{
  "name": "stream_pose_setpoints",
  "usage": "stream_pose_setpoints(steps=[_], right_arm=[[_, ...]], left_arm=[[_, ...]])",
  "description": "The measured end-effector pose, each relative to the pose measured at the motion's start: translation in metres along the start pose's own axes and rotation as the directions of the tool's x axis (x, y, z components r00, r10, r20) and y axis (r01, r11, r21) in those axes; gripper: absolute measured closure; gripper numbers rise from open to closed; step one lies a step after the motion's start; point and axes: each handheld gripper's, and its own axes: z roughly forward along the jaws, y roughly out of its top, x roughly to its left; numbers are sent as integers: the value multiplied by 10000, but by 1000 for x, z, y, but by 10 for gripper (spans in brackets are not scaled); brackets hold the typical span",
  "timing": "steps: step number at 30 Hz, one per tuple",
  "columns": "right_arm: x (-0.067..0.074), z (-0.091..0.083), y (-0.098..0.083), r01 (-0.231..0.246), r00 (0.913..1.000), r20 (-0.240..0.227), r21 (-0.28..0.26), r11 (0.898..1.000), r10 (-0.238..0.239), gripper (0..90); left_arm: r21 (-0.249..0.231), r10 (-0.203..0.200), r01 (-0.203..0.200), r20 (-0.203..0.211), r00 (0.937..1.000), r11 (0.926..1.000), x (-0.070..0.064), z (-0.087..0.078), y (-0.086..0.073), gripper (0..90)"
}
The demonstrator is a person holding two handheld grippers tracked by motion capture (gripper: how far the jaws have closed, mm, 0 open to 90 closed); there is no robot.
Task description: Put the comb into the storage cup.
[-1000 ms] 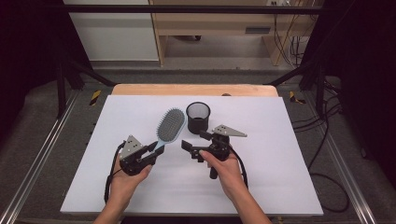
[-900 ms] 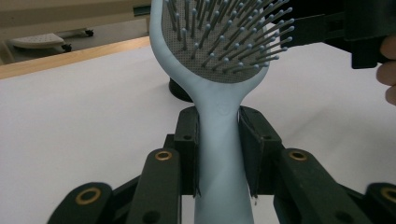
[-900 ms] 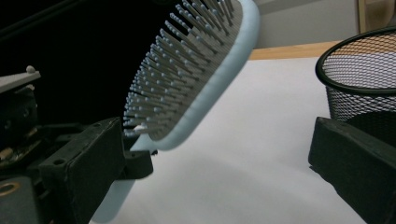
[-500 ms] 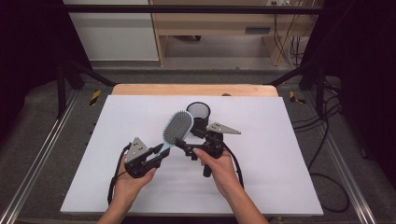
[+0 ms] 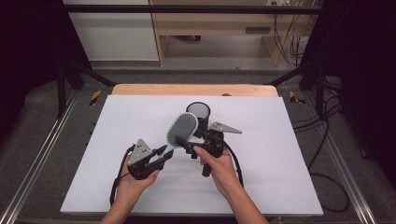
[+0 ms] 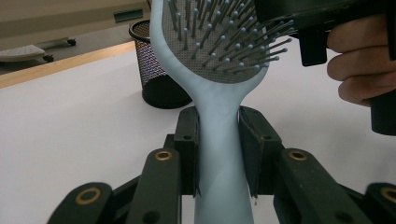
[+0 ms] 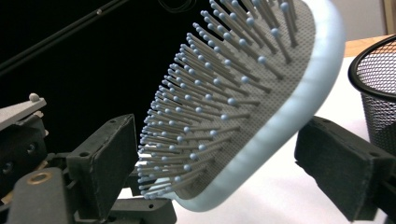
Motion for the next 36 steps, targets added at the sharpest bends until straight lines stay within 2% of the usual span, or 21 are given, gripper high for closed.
stream_pose_setpoints(steps=[13, 17, 23, 31, 36], right_arm=[[-3, 1, 0, -430, 9987, -293, -167, 9989, 425, 235], [-4, 1, 0, -613, 9971, -459, -260, 9978, 601, 287], [-4, 1, 0, -816, 9941, -748, -346, 9961, 789, 362], [0, 1, -1, -634, 9952, -764, -391, 9972, 603, 442], [1, 0, -1, -741, 9947, -741, -421, 9964, 708, 473]], left_arm=[[-57, 63, -62, 180, 9998, 10000, -2, 1, 0, 697], [-39, 72, -71, 313, 9995, 10000, -2, 2, -1, 697], [-74, -123, 127, 495, 9987, 9999, 1, 3, -3, 697], [118, -197, 192, 456, 9988, 9997, 4, 6, -7, 698], [118, -205, 200, 468, 9987, 9997, 5, 6, -7, 697]])
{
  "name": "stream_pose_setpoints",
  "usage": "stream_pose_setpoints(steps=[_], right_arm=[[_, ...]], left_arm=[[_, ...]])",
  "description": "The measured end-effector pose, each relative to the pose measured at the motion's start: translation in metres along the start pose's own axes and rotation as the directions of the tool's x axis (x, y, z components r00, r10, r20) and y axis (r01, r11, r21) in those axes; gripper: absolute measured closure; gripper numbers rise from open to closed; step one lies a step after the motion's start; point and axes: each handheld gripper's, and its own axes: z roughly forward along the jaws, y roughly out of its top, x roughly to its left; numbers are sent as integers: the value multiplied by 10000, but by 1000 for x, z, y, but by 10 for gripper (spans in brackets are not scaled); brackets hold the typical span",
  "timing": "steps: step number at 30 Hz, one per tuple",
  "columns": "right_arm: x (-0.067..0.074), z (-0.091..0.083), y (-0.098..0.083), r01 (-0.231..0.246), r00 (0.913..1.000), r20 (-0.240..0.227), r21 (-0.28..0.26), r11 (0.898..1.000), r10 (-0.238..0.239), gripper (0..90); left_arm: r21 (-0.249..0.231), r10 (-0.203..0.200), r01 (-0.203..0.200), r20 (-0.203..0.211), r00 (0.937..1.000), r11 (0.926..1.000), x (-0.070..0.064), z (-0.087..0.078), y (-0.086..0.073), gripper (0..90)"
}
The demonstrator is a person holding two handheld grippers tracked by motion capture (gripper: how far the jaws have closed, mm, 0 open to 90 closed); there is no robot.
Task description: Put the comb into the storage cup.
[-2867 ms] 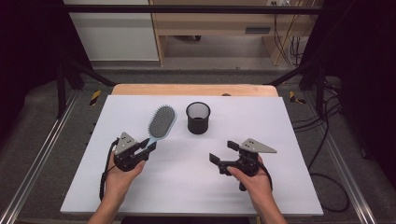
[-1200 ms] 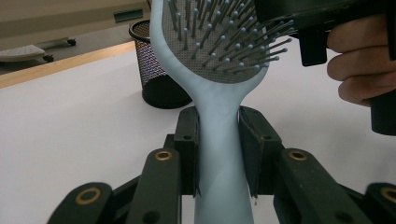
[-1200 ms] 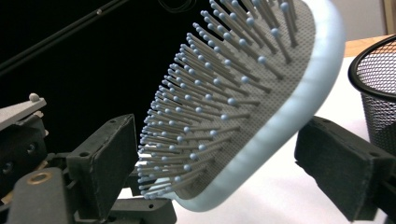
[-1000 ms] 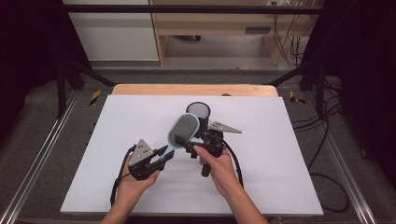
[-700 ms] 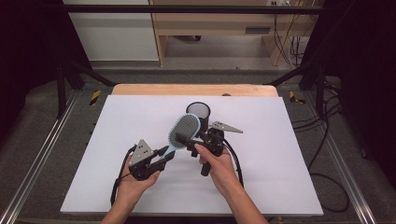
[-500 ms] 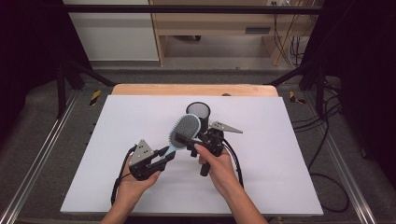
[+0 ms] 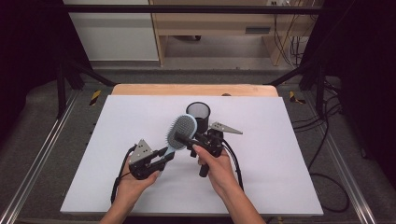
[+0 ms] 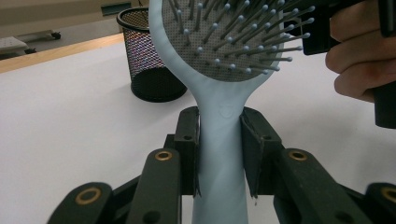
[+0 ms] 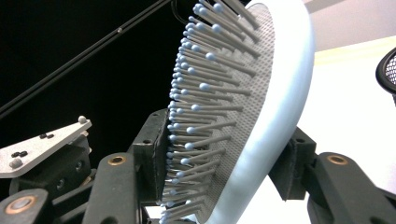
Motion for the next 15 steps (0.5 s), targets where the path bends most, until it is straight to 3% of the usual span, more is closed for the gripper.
stream_pose_setpoints(steps=[15], right_arm=[[4, 3, 1, 136, 9998, 146, 86, 9999, -137, 518]], left_arm=[[35, -232, 232, 91, 9997, 9997, 5, 2, -3, 693]])
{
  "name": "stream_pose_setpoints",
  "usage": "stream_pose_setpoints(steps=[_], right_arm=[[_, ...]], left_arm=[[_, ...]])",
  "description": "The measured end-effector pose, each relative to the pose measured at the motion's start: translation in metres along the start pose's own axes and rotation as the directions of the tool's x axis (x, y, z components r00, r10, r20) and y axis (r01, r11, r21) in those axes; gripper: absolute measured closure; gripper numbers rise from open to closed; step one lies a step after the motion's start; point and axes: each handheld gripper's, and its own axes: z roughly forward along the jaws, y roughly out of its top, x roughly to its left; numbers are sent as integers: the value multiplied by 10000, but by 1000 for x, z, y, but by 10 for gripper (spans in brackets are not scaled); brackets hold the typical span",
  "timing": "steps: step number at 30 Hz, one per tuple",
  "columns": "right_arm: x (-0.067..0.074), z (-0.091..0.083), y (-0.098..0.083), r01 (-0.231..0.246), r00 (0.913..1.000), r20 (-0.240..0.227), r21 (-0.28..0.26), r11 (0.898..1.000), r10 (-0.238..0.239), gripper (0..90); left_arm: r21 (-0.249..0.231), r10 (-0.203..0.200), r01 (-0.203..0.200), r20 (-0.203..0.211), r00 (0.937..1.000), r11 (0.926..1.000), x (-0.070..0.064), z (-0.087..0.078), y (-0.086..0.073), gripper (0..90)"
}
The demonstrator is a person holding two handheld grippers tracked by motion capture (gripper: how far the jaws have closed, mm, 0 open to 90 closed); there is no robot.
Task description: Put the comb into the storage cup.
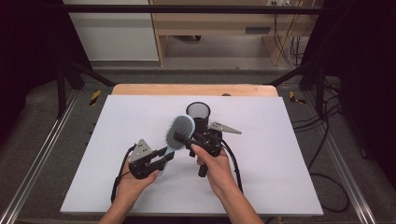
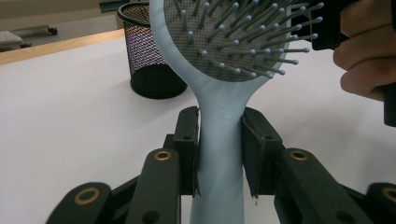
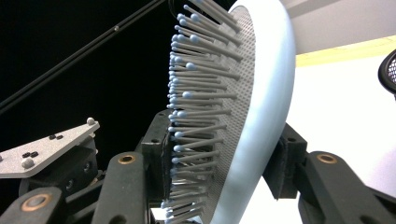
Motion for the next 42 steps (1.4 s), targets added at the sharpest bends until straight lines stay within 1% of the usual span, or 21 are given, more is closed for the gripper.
stream_pose_setpoints(steps=[5, 10, 16, 26, 30, 34, 38, 39, 40, 41, 42], right_arm=[[2, 1, 0, 123, 9999, 52, 15, 9999, -123, 525], [3, 1, 1, 128, 9999, 54, 36, 9999, -128, 526], [4, 2, 1, 132, 9998, 117, 71, 9999, -133, 528], [4, 2, 1, 168, 9997, 156, 112, 9998, -170, 530], [3, 2, 2, 157, 9997, 209, 45, 9999, -158, 531], [0, -2, 5, 178, 9986, 493, -115, 9998, -172, 532], [-7, -8, 10, 97, 9968, 797, -362, 9993, -68, 533], [-7, -8, 10, 97, 9968, 797, -362, 9993, -68, 533], [-10, -12, 13, -11, 9958, 911, -513, 9987, 58, 533], [-10, -12, 13, -11, 9958, 911, -513, 9987, 58, 533], [-12, -14, 14, 2, 9951, 986, -568, 9984, 54, 533]], left_arm=[[12, -59, 59, -4, 10000, 10000, 1, 0, 0, 691], [-3, -86, 86, 5, 10000, 10000, 1, 0, -1, 690], [-9, -299, 299, -32, 9995, 9996, 3, 1, -2, 680], [-39, -319, 319, -17, 9995, 9995, 3, 2, -3, 678], [-76, -324, 324, -60, 9995, 9994, 3, 2, -3, 672], [-148, -414, 413, -79, 9991, 9990, 4, 1, -3, 623], [-301, -384, 381, -95, 9992, 9988, 4, 0, -2, 557], [-354, -378, 374, -104, 9992, 9987, 4, 0, -2, 557], [-413, -378, 373, -116, 9992, 9984, 4, 0, -1, 512], [-469, -352, 344, -161, 9993, 9983, 4, 0, -1, 512], [-531, -357, 346, -196, 9992, 9980, 4, -1, -1, 491]])
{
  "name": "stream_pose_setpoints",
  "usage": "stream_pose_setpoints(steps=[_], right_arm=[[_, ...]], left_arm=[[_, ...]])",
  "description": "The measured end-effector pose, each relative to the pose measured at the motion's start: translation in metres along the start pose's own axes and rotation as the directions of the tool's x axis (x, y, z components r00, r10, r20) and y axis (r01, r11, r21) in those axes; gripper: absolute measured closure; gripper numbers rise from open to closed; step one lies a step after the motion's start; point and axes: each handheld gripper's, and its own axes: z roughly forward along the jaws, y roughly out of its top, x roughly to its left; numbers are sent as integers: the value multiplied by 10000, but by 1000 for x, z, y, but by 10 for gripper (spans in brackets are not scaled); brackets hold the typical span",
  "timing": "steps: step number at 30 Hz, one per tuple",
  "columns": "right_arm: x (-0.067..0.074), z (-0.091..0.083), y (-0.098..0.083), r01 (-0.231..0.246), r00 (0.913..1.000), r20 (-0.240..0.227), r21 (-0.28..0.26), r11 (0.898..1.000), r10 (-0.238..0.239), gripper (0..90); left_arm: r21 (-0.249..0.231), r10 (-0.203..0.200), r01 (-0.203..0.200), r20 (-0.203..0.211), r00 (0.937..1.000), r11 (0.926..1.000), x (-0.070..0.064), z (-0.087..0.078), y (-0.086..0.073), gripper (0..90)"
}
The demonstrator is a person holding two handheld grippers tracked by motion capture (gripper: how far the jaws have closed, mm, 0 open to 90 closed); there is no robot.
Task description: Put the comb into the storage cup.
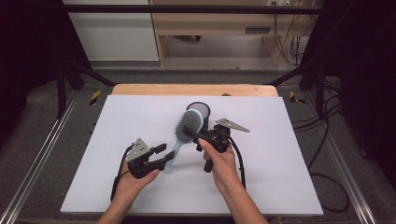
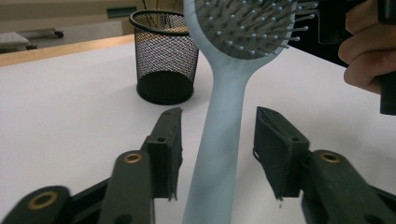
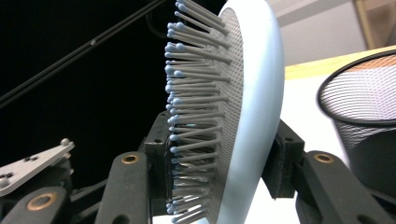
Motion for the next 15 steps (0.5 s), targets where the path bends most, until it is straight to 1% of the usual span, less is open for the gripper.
stream_pose_setpoints(steps=[1, 2, 3, 4, 5, 8, 10, 13, 14, 15], right_arm=[[-2, -2, 1, -21, 10000, 52, -50, 10000, 21, 533], [-5, -6, 4, -91, 9998, 198, -154, 9998, 94, 532], [-6, -7, 5, -155, 9996, 233, -202, 9997, 160, 532], [-8, -9, 6, -119, 9995, 273, -294, 9995, 127, 532], [-9, -10, 7, -152, 9994, 310, -340, 9993, 163, 532], [-13, -15, 10, -266, 9988, 409, -472, 9985, 286, 532], [-15, -19, 12, -281, 9984, 472, -568, 9980, 308, 532], [-18, -23, 15, -267, 9978, 578, -762, 9967, 312, 532], [-18, -25, 17, -381, 9973, 602, -820, 9959, 431, 532], [-18, -25, 17, -381, 9973, 602, -820, 9959, 431, 532]], left_arm=[[-63, -16, 16, -32, 10000, 10000, 0, 0, 0, 469], [-117, -61, 60, -63, 10000, 9999, 1, -1, 1, 422], [-157, -92, 90, -95, 9999, 9998, 2, -1, 1, 396], [-246, -138, 132, -231, 9996, 9996, 4, -2, 1, 375], [-246, -138, 132, -231, 9996, 9996, 4, -2, 1, 360], [-453, -296, 280, -355, 9989, 9986, 8, -4, 2, 311], [-491, -326, 305, -407, 9986, 9983, 9, -4, 3, 268], [-515, -497, 460, -730, 9961, 9976, 15, -6, 2, 184], [-503, -550, 509, -846, 9949, 9974, 17, -6, 2, 147], [-503, -550, 509, -846, 9949, 9974, 17, -6, 2, 121]])
